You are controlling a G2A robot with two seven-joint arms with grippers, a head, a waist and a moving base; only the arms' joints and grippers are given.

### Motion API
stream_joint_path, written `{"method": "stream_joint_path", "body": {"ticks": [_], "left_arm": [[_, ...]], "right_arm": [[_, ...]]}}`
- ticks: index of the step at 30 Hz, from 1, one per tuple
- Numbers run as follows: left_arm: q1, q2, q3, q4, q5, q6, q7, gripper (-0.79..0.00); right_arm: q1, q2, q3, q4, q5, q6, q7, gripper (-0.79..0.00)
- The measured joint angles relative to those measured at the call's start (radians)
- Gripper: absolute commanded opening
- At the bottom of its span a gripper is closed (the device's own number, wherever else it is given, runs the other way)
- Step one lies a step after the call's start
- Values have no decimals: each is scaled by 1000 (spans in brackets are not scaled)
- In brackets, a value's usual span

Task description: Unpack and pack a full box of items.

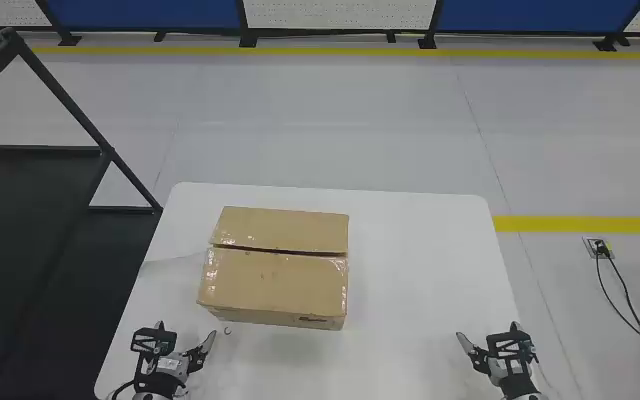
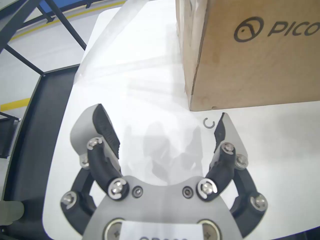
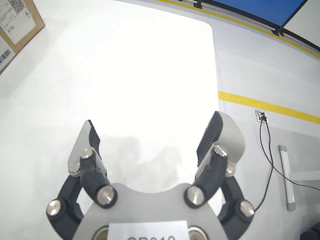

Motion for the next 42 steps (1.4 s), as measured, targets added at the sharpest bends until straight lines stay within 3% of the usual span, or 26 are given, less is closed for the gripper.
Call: {"method": "stream_joint_path", "body": {"ticks": [27, 32, 42], "left_arm": [[-1, 0, 0, -1, -2, -1, 2, 0], [-1, -1, -21, 2, -59, -63, 52, 0], [22, -7, -68, -22, -168, -90, 140, 0]], "right_arm": [[0, 0, 0, 0, 0, 0, 0, 0], [2, -1, -2, -6, -2, -4, -6, 0], [16, -4, -40, -71, -55, -51, 6, 0]]}}
